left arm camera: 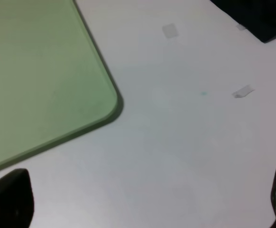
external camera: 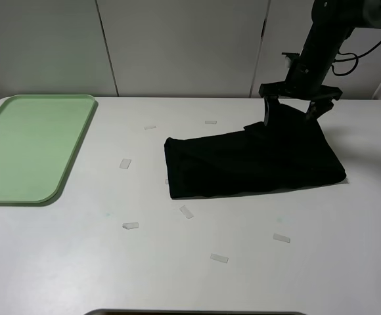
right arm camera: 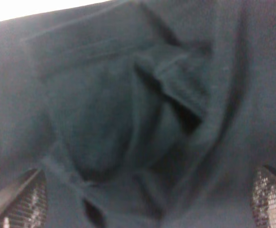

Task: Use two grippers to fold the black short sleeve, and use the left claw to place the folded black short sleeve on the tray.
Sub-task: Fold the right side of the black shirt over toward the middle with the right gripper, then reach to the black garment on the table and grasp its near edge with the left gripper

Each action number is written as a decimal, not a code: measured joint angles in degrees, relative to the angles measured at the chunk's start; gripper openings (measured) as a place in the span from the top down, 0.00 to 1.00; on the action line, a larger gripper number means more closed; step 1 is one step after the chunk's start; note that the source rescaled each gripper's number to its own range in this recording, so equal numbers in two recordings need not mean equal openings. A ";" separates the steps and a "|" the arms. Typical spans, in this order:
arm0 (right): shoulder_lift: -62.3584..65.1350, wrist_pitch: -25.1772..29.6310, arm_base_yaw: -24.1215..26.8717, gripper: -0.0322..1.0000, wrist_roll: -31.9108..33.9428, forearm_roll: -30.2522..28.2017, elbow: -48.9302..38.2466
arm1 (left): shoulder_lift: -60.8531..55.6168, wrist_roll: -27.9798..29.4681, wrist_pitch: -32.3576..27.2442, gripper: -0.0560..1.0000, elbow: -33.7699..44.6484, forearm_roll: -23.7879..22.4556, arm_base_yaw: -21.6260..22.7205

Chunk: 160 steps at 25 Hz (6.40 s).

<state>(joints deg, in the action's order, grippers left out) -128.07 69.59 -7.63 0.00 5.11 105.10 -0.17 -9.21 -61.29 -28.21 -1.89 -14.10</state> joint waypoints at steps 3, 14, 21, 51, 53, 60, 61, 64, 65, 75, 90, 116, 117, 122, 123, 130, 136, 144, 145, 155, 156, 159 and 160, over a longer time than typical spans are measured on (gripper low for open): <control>0.00 -0.05 0.21 0.07 0.00 -4.15 0.00 | 0.00 0.00 0.00 0.00 0.00 -0.19 0.00; 0.00 -7.73 2.32 0.07 4.44 -5.49 0.00 | 0.00 0.00 0.00 0.00 0.00 -0.31 0.00; -1.27 -10.56 2.22 0.07 5.12 -3.81 0.00 | 0.00 0.00 0.06 0.00 0.00 -0.31 0.00; -4.55 -0.35 1.31 0.97 3.20 -0.26 0.00 | 0.00 0.00 0.06 0.00 0.00 -0.31 0.00; -4.29 -0.35 1.31 0.97 2.76 -0.04 0.00 | 0.00 0.00 0.06 0.00 0.00 -0.31 0.00; -1.36 -0.17 0.81 0.97 1.58 2.11 0.00 | 0.00 0.00 0.06 0.00 0.00 -0.32 0.00; -0.86 -0.17 0.66 0.97 1.58 2.34 0.00 | 0.00 0.00 0.06 0.00 0.00 -0.32 0.00; 0.51 -0.12 -0.38 0.97 1.58 2.93 0.00 | 0.00 0.00 0.06 0.00 0.00 -0.32 0.00; 0.80 -0.12 -0.77 0.97 1.58 3.05 0.00 | 0.00 0.00 0.06 0.00 0.00 -0.32 0.00; 2.47 0.03 -4.47 0.97 -0.77 6.13 0.00 | 0.00 0.00 -0.02 0.00 0.00 -0.37 0.00; 8.52 -0.08 -4.51 0.97 -2.93 2.19 -5.64 | 0.00 0.00 0.03 0.00 0.00 -0.37 0.00; 7.18 -11.01 -5.27 0.71 -3.75 10.59 -15.30 | 0.00 0.00 0.03 0.00 0.00 -0.37 0.00; 6.92 -11.80 -5.38 0.57 -4.53 10.80 -15.30 | 0.00 0.00 0.03 0.00 0.00 -0.37 0.00; 7.18 -16.26 -6.36 0.05 -6.39 10.73 -15.30 | 0.00 0.00 0.03 0.00 0.00 -0.37 0.00; 7.39 -16.77 -6.50 0.03 -6.46 10.50 -15.30 | 0.00 0.00 0.03 0.00 0.00 -0.37 0.00; 11.34 -16.62 -6.50 0.00 -7.91 9.05 -15.30 | 0.00 0.00 0.03 0.00 0.00 -0.37 0.00; 14.96 -17.91 -5.04 0.00 -12.08 5.64 -15.30 | 0.00 0.00 0.03 0.00 0.00 -0.37 0.00; 9.92 -27.64 0.24 0.00 -8.68 -0.35 -15.30 | 0.00 0.00 0.03 0.00 0.00 -0.37 0.00; 8.78 -27.80 0.24 0.00 -8.28 -0.36 -15.30 | 0.00 0.00 0.03 0.00 0.00 -0.37 0.00; 4.17 -26.59 -3.19 0.00 -7.39 2.31 -16.55 | 0.00 0.00 0.03 0.00 0.00 -0.37 0.00; 4.17 -26.59 -3.35 0.00 -7.39 2.52 -16.57 | 0.00 0.00 0.03 0.00 0.00 -0.37 0.00; 4.17 -26.64 -3.37 0.00 -7.39 2.59 -16.57 | 0.00 0.00 0.03 0.00 0.00 -0.37 0.00; 4.17 -26.64 -3.37 0.00 -7.39 2.31 -16.57 | 0.00 0.00 0.03 0.00 0.00 -0.37 0.00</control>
<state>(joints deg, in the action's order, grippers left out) -123.90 42.94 -11.00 -7.39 7.41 88.53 -0.17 -9.21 -61.27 -28.21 -2.26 -14.10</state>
